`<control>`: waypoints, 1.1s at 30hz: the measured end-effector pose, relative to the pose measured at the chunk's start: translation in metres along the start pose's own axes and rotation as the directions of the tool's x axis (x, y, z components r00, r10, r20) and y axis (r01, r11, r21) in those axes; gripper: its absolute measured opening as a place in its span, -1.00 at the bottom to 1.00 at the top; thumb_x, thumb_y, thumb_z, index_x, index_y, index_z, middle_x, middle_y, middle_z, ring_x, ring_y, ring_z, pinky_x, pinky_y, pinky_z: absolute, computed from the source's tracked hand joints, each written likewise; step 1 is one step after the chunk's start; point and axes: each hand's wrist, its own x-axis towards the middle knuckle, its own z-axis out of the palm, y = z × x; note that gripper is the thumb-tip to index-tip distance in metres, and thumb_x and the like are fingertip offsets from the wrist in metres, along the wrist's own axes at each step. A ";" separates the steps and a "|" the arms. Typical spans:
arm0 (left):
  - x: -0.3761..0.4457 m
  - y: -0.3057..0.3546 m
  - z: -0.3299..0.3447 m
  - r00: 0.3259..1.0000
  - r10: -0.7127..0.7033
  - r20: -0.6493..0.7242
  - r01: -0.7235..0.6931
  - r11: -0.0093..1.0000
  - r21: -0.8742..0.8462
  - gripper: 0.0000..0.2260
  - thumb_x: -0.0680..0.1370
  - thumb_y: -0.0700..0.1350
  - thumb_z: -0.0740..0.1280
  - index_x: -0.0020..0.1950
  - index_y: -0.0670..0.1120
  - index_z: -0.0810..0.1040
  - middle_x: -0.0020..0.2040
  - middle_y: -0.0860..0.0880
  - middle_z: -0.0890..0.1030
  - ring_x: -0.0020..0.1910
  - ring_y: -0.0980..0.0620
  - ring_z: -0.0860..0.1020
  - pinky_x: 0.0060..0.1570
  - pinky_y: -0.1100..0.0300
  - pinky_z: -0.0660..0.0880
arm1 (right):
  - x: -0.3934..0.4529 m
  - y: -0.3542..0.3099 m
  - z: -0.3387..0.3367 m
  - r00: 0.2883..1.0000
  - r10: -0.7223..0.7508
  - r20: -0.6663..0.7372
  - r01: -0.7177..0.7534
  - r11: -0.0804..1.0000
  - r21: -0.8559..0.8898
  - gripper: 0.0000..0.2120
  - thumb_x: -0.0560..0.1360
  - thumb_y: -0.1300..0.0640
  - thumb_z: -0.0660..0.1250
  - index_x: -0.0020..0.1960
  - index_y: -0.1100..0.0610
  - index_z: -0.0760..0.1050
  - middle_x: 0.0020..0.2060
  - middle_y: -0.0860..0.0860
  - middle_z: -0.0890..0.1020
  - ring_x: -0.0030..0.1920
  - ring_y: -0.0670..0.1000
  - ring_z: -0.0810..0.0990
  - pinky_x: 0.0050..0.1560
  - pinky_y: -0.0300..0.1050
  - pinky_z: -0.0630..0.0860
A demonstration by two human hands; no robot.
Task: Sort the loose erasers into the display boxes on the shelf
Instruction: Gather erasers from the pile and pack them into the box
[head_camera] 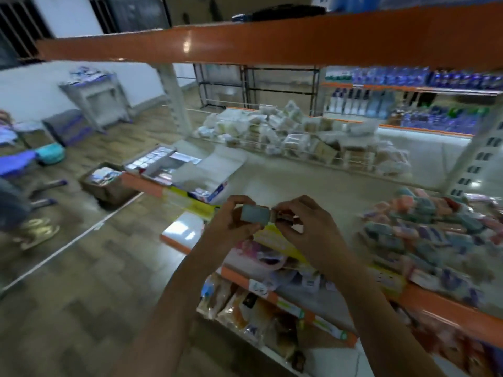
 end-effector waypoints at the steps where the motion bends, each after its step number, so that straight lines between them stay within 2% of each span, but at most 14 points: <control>1: -0.003 0.000 -0.019 1.000 -0.010 -0.012 0.010 1.000 0.001 -0.64 0.30 -0.26 0.46 0.00 -0.03 0.43 -0.12 -0.09 0.54 -0.26 0.08 0.57 -0.30 0.24 0.50 | 0.007 -0.010 0.013 1.000 -0.016 0.001 0.016 1.000 0.002 -0.79 0.49 0.23 0.35 0.13 0.16 0.55 0.01 0.02 0.48 -0.08 -0.07 0.51 0.08 -0.40 0.40; 2: -0.007 0.000 -0.038 1.000 -0.020 -0.018 0.020 1.000 -0.008 -0.64 0.34 -0.30 0.47 0.01 -0.03 0.44 -0.11 -0.09 0.55 -0.25 0.06 0.58 -0.28 0.22 0.51 | 0.015 -0.020 0.027 1.000 -0.027 0.003 0.027 1.000 0.006 -0.79 0.48 0.25 0.36 0.12 0.17 0.55 -0.01 0.02 0.48 -0.11 -0.10 0.48 0.06 -0.44 0.38; 5: -0.013 0.005 -0.092 0.999 -0.051 -0.008 0.050 0.995 -0.091 -0.70 0.47 -0.40 0.32 0.09 -0.09 0.45 -0.08 -0.11 0.57 -0.23 0.03 0.61 -0.24 0.22 0.54 | 0.038 -0.048 0.069 0.999 -0.051 0.006 0.051 0.998 0.022 -0.80 0.45 0.25 0.38 0.08 0.18 0.57 -0.06 -0.03 0.47 -0.13 -0.10 0.48 0.00 -0.38 0.41; 9: -0.016 0.008 -0.154 0.995 -0.099 0.018 0.101 0.983 -0.154 -0.68 0.53 -0.39 0.24 0.15 -0.02 0.49 -0.09 -0.06 0.64 -0.17 0.04 0.63 -0.19 0.22 0.57 | 0.066 -0.072 0.122 0.999 -0.054 0.001 0.054 0.998 0.026 -0.78 0.43 0.27 0.40 0.07 0.14 0.59 -0.06 -0.04 0.48 -0.13 -0.16 0.45 -0.05 -0.60 0.29; 11: -0.013 0.006 -0.181 0.991 -0.124 0.054 0.132 0.977 -0.168 -0.65 0.55 -0.37 0.22 0.19 0.02 0.50 -0.10 -0.02 0.67 -0.10 0.00 0.64 -0.16 0.20 0.57 | 0.078 -0.079 0.143 0.999 -0.035 -0.001 0.035 0.999 0.033 -0.76 0.42 0.29 0.39 0.07 0.14 0.59 -0.05 -0.04 0.48 -0.12 -0.15 0.45 -0.05 -0.62 0.27; 15: 0.001 -0.001 -0.224 0.980 -0.181 0.086 0.192 0.971 -0.146 -0.63 0.57 -0.34 0.22 0.25 0.05 0.48 -0.02 -0.01 0.67 0.03 -0.09 0.62 -0.09 0.18 0.57 | 0.103 -0.090 0.173 0.999 -0.026 0.021 0.026 1.000 0.008 -0.77 0.42 0.27 0.38 0.06 0.11 0.58 -0.07 -0.08 0.47 -0.09 -0.13 0.47 -0.04 -0.50 0.32; 20: 0.029 -0.009 -0.263 0.972 -0.193 0.131 0.203 0.977 -0.066 -0.67 0.57 -0.29 0.24 0.24 0.05 0.47 0.11 -0.04 0.63 0.10 -0.07 0.61 -0.06 0.20 0.55 | 0.141 -0.093 0.198 0.999 -0.039 0.022 0.039 0.999 -0.003 -0.80 0.44 0.25 0.38 0.05 0.11 0.58 -0.11 -0.07 0.47 -0.12 -0.16 0.45 -0.06 -0.60 0.28; 25: 0.068 -0.012 -0.298 0.971 -0.191 0.146 0.196 0.980 -0.024 -0.71 0.55 -0.32 0.26 0.23 -0.10 0.40 -0.01 -0.05 0.64 0.01 -0.07 0.64 -0.18 0.23 0.57 | 0.188 -0.083 0.216 1.000 -0.016 0.005 0.016 1.000 0.014 -0.82 0.43 0.27 0.39 0.01 0.09 0.59 -0.09 -0.04 0.53 -0.07 -0.09 0.53 -0.05 -0.52 0.34; 28: 0.101 -0.012 -0.316 0.972 -0.211 0.100 0.209 0.978 0.024 -0.76 0.54 -0.33 0.26 0.18 -0.17 0.37 -0.09 -0.06 0.63 -0.13 0.01 0.65 -0.27 0.25 0.57 | 0.216 -0.075 0.220 0.999 -0.006 -0.033 0.007 1.000 0.014 -0.82 0.41 0.28 0.40 -0.04 0.05 0.58 -0.11 -0.05 0.54 -0.07 -0.10 0.53 -0.05 -0.49 0.38; 31: 0.140 -0.013 -0.332 0.971 -0.234 0.054 0.220 0.958 0.184 -0.83 0.53 -0.31 0.30 0.05 -0.08 0.46 -0.10 -0.09 0.62 -0.20 0.08 0.63 -0.31 0.28 0.54 | 0.241 -0.064 0.220 0.999 0.023 -0.034 -0.024 1.000 -0.019 -0.83 0.43 0.25 0.39 -0.05 0.01 0.58 -0.09 -0.03 0.55 -0.05 -0.05 0.54 -0.02 -0.24 0.46; 33: 0.167 -0.016 -0.340 0.973 -0.220 0.064 0.191 0.934 0.302 -0.82 0.54 -0.30 0.30 0.00 -0.02 0.50 -0.10 -0.07 0.62 -0.21 0.10 0.60 -0.31 0.32 0.50 | 0.256 -0.057 0.220 0.999 0.044 -0.029 -0.045 0.998 -0.033 -0.84 0.43 0.26 0.39 -0.06 0.03 0.59 -0.11 -0.03 0.55 -0.06 -0.05 0.53 -0.05 -0.30 0.42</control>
